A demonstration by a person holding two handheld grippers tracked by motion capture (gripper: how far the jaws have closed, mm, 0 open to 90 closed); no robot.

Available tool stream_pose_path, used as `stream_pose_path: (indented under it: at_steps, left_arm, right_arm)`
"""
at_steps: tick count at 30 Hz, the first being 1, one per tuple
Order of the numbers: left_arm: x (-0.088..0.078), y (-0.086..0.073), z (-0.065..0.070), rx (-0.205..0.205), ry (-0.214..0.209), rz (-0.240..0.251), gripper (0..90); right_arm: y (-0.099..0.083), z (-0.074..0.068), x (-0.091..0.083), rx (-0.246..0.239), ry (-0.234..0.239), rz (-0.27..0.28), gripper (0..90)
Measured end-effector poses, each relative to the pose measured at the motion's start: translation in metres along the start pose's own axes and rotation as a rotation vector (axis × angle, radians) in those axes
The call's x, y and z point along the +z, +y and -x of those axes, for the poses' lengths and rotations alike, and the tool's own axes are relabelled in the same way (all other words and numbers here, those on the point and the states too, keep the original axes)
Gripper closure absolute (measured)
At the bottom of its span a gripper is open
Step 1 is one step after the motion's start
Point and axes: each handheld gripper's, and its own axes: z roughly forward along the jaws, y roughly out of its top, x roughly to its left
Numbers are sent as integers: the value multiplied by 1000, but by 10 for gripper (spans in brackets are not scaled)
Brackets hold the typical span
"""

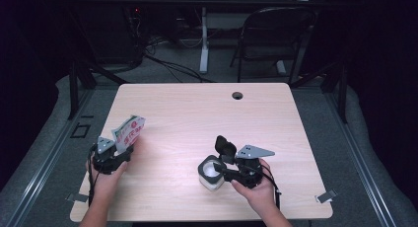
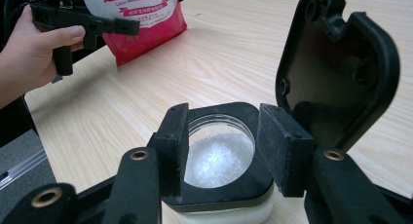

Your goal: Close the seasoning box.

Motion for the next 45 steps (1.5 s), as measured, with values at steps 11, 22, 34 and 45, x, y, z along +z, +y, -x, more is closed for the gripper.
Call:
stream_pose_path:
  at_steps: [11, 22, 34, 45]
  left_arm:
    - [-6, 4, 10, 18, -46, 22, 389]
    - [-5, 7, 26, 17, -97, -23, 322]
    - [-5, 8, 47, 91, -123, -25, 322]
    - [-5, 7, 62, 150, -135, -48, 323]
  right_arm:
    - [2, -2, -1, -13, -9, 7, 514]
    - [5, -2, -4, 6, 0, 37, 431]
    - [8, -5, -7, -19, -43, 50, 398]
    - [11, -5, -11, -10, -32, 49, 423]
